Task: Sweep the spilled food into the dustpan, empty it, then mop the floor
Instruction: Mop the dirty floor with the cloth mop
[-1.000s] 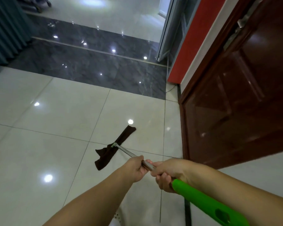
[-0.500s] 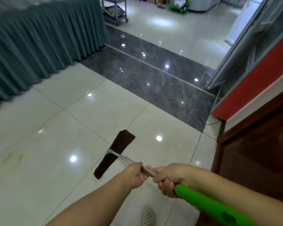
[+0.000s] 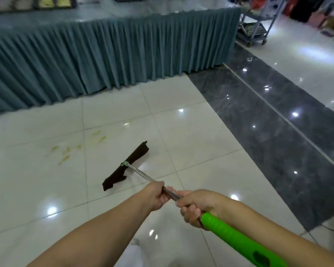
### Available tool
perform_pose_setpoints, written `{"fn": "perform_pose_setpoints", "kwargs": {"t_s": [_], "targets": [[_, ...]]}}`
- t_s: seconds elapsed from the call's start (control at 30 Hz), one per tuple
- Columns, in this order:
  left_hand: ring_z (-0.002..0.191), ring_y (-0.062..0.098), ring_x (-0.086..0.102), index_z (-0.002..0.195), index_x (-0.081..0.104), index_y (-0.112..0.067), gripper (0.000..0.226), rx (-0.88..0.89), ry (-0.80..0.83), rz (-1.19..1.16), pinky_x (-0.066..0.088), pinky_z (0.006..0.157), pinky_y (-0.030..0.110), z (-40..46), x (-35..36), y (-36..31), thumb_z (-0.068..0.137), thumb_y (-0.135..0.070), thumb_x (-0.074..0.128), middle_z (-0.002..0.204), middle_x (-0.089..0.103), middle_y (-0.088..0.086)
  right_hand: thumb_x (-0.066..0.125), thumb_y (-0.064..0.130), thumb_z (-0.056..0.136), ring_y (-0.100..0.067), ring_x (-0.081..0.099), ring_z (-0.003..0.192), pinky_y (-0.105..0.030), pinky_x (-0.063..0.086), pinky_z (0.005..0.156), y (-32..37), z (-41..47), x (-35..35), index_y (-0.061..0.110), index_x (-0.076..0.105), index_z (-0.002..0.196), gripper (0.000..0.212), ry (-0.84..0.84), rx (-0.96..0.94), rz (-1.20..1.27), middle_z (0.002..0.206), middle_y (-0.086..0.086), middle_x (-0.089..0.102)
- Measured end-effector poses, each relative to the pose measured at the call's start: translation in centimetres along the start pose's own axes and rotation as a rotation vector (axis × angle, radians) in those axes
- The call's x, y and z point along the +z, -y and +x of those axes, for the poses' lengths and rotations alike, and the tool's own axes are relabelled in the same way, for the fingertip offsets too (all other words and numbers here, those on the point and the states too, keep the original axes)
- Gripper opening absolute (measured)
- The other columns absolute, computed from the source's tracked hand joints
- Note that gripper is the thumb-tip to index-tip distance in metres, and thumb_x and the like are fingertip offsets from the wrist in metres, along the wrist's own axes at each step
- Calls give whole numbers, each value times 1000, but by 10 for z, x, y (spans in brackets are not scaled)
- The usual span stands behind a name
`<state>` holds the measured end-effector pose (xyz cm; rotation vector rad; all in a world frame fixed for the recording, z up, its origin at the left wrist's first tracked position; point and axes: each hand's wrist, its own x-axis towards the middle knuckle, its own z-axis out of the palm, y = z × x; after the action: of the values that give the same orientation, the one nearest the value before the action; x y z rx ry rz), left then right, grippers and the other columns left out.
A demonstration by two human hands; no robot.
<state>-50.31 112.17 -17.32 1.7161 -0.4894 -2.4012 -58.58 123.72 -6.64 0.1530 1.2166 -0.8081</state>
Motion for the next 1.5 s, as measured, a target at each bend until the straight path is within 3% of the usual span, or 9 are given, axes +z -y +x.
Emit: {"fn": "perform_pose_setpoints", "kwargs": {"t_s": [0.13, 0.27, 0.5, 0.77, 0.97, 1.1, 1.3, 1.37, 1.5], "targets": [[60, 24, 52, 85, 42, 4, 23, 60, -38, -94, 52, 36, 28, -2, -27, -25, 102, -12, 36, 73, 48, 16, 37, -2, 97, -1, 32, 26, -7, 26, 24, 18, 12, 28, 28, 54, 132, 49, 64, 30, -50, 43, -2, 41], [61, 23, 53, 84, 42, 3, 24, 108, -66, -153, 53, 56, 33, -3, -55, -56, 102, -11, 36, 75, 48, 16, 38, -2, 96, -2, 32, 26, -7, 26, 25, 36, 26, 63, 29, 54, 133, 51, 83, 48, -103, 42, -2, 40], [61, 25, 54, 85, 43, 4, 24, 145, -58, -236, 48, 72, 32, 11, -101, -123, 102, -12, 36, 74, 50, 16, 39, -2, 96, -2, 33, 27, -7, 26, 25, 76, 58, 131, 27, 60, 115, 40, 97, 64, -170, 54, -3, 39], [58, 23, 55, 103, 44, 4, 19, 143, 0, -228, 51, 38, 26, 41, -131, -226, 101, -13, 38, 71, 52, 15, 42, -1, 95, -2, 32, 27, -7, 28, 26, 150, 101, 205, 26, 63, 97, 34, 64, 97, -190, 55, -2, 38], [58, 23, 55, 109, 42, 1, 17, 143, 34, -165, 51, 44, 32, 64, -124, -294, 101, -14, 39, 71, 51, 16, 42, -1, 94, -3, 33, 28, -7, 28, 25, 198, 124, 233, 25, 62, 94, 33, 33, 49, -104, 54, -2, 39], [53, 22, 54, 101, 42, 0, 16, 133, 52, -150, 49, 47, 33, 84, -108, -332, 101, -16, 39, 68, 51, 14, 40, -3, 94, -3, 34, 27, -7, 27, 26, 230, 137, 237, 23, 60, 92, 33, 29, 3, -60, 51, -3, 40], [59, 24, 56, 104, 40, -2, 15, 169, 75, -172, 50, 53, 34, 112, -66, -374, 100, -16, 41, 73, 52, 16, 42, -2, 93, -5, 35, 25, -8, 29, 25, 289, 165, 224, 34, 57, 105, 40, -30, -1, 10, 47, -4, 42], [60, 24, 56, 98, 40, 1, 15, 168, 93, -139, 51, 58, 33, 120, -45, -383, 101, -14, 40, 76, 52, 17, 45, 0, 93, -6, 34, 23, -8, 29, 24, 314, 173, 210, 31, 58, 94, 34, -52, 29, 11, 44, -3, 41], [46, 19, 47, 76, 43, 1, 25, 179, 104, -30, 48, 37, 22, 144, 1, -393, 99, -2, 35, 59, 45, 11, 48, 3, 91, -8, 33, 21, -10, 27, 24, 368, 188, 168, 11, 48, 66, 26, -61, 148, -50, 43, -2, 39]]}}
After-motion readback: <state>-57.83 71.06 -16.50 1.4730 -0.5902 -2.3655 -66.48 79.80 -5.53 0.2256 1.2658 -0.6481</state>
